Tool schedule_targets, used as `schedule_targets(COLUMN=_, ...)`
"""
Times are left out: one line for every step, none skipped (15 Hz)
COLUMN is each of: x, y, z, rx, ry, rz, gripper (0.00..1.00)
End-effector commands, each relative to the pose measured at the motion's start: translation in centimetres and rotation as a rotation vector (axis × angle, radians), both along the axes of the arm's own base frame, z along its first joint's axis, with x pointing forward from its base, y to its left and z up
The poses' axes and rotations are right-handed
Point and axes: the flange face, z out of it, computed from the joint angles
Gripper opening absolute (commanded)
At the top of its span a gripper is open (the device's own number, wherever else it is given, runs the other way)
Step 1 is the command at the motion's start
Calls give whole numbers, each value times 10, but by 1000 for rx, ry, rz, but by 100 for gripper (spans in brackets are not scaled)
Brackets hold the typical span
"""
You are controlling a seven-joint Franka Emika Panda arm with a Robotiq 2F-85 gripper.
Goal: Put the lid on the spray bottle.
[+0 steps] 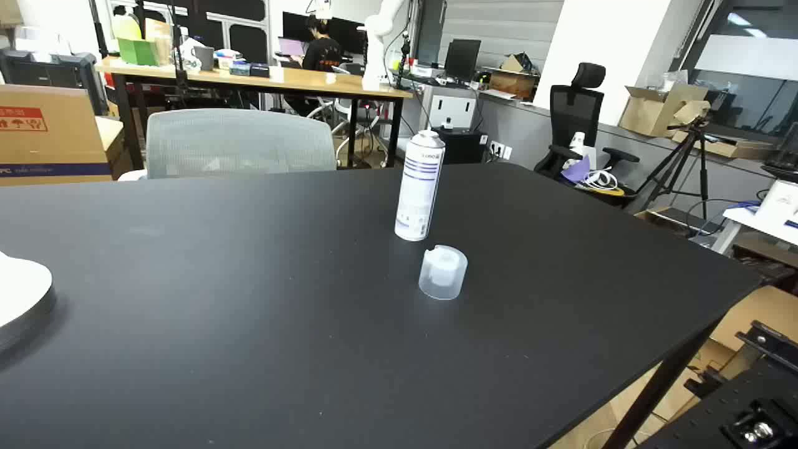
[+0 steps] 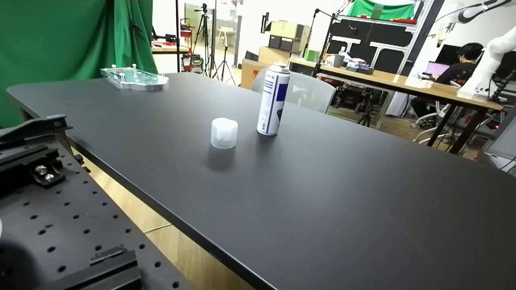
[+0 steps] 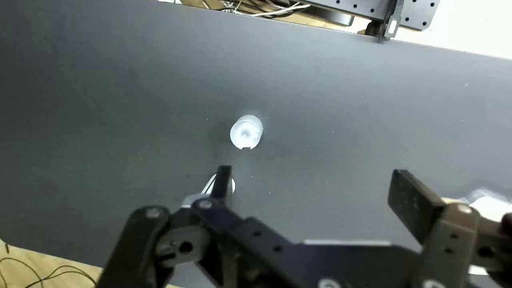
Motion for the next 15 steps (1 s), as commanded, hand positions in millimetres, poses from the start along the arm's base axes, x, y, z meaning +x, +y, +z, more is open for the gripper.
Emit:
schedule_targets(x=0, y=0, z=1, rx=0, ry=-1, rz=0, gripper=100)
schedule_targets(x=0, y=0, z=1, rx=1, ry=-2, rz=0, gripper=100)
schedule_targets(x=0, y=0, z=1, rx=1, ry=-3, rz=0, gripper=100)
schedule_targets(x=0, y=0, z=2, rx=1, ry=-4, rz=0, gripper=100)
schedule_targets(x=0, y=0, z=2, rx=1, ry=-4, rz=0, gripper=100)
schedule_targets(x=0, y=0, z=2, rx=1, ry=-4, rz=0, gripper=100)
schedule_targets(x=0, y=0, z=2, rx=1, ry=-4, rz=0, gripper=100)
schedule_targets(x=0, y=0, z=2, rx=1, ry=-4, rz=0, gripper=100)
schedule_targets(x=0, y=0, z=2, rx=1, ry=-4, rz=0, gripper=100)
schedule_targets(x=0, y=0, z=2, rx=1, ry=-4, rz=0, gripper=100)
schedule_targets(x=0, y=0, z=2, rx=1, ry=-4, rz=0, gripper=100)
schedule_targets(x=0, y=0, z=2, rx=1, ry=-4, rz=0, gripper=100)
schedule_targets(x=0, y=0, z=2, rx=1, ry=-4, rz=0, gripper=100)
schedule_targets(x=0, y=0, z=2, rx=1, ry=-4, rz=0, gripper=100)
schedule_targets(x=3, y=-1, z=-1, rx=20, ry=-8, rz=8, gripper=100)
